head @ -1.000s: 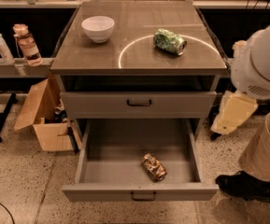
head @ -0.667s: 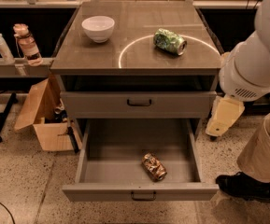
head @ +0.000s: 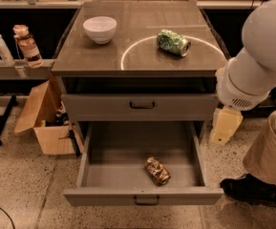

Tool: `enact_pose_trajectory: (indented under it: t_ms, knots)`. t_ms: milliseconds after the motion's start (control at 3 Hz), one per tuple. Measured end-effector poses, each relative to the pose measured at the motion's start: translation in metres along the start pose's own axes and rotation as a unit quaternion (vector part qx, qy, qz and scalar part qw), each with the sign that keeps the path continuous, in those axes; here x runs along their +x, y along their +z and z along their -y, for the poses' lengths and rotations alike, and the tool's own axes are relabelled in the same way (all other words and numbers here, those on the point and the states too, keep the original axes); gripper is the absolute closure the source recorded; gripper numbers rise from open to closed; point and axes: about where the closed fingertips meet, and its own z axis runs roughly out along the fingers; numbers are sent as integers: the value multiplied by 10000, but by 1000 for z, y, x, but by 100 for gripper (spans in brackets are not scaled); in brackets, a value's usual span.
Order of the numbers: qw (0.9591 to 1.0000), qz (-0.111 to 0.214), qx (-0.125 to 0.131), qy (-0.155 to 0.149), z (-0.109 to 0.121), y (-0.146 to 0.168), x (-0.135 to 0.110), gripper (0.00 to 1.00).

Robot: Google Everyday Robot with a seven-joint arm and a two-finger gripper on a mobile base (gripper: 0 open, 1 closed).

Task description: Pick orange can from middle drawer and place on counter

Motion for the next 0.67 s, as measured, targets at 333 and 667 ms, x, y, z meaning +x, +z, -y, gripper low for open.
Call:
enact_pose_trajectory:
  t_ms: [333, 667]
  knots:
    - [9993, -88, -284, -226, -8, 22, 1, 0]
    - [9994, -79, -275, -215, -8, 23, 1, 0]
